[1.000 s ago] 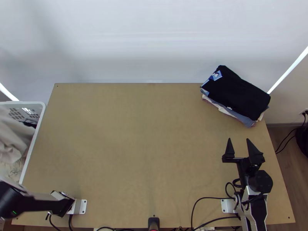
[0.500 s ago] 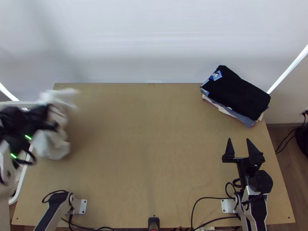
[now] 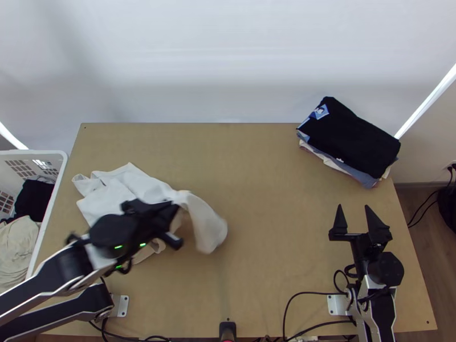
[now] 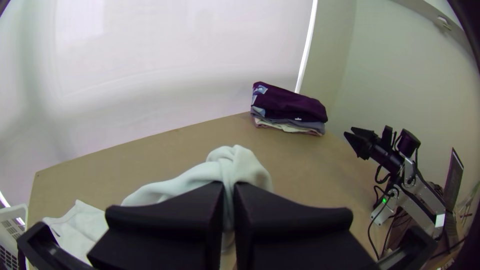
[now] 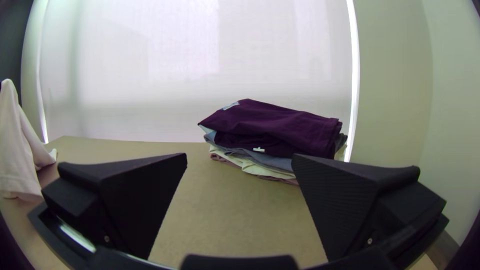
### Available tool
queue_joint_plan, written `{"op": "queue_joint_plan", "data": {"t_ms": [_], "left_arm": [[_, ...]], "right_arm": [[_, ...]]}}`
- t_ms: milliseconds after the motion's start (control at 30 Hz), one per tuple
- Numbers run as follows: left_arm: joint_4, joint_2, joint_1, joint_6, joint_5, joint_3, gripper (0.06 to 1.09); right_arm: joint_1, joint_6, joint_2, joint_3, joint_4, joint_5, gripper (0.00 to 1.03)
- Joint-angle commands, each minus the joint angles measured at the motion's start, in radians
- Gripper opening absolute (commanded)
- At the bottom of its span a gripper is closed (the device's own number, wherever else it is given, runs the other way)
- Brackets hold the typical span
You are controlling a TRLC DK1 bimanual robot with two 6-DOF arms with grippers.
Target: Fold the t-shirt
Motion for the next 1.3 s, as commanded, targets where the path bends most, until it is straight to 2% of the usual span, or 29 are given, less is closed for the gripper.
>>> {"op": "queue_joint_plan", "data": {"t_ms": [0,400,700,733,767,800,833,1100,1267], "left_arm": [[0.120,0.108,-0.019,-0.026,-0.012,0.000,0.09],[0.299,0.639,-0.060,-0.040,-0.012,0.359,0.09],[0.332,0.930,-0.090,-0.068,-0.010,0.687,0.10],[0.330,0.946,-0.094,-0.066,-0.008,0.721,0.20],[0.339,0.956,-0.096,-0.062,-0.010,0.748,0.48],[0.339,0.963,-0.096,-0.057,-0.005,0.776,0.81],[0.322,0.963,-0.096,-0.057,0.016,0.805,1.07],[0.235,0.719,-0.018,-0.060,0.033,0.834,1.05],[0.163,0.548,0.101,-0.051,0.125,0.730,1.05]], "right_arm": [[-0.004,0.010,0.003,-0.003,-0.020,0.009,0.98],[-0.004,0.010,0.003,-0.003,-0.020,0.009,0.98],[-0.006,0.010,0.003,-0.003,-0.020,0.009,0.98],[-0.006,0.010,0.003,-0.003,-0.020,0.009,0.98],[-0.004,0.010,0.003,-0.003,-0.020,0.009,0.98],[-0.006,0.010,0.003,-0.003,-0.020,0.009,0.98],[-0.004,0.010,0.003,-0.003,-0.020,0.009,0.98],[-0.004,0.010,0.003,-0.003,-0.020,0.009,0.98],[-0.006,0.010,0.003,-0.003,-0.020,0.009,0.98]]}}
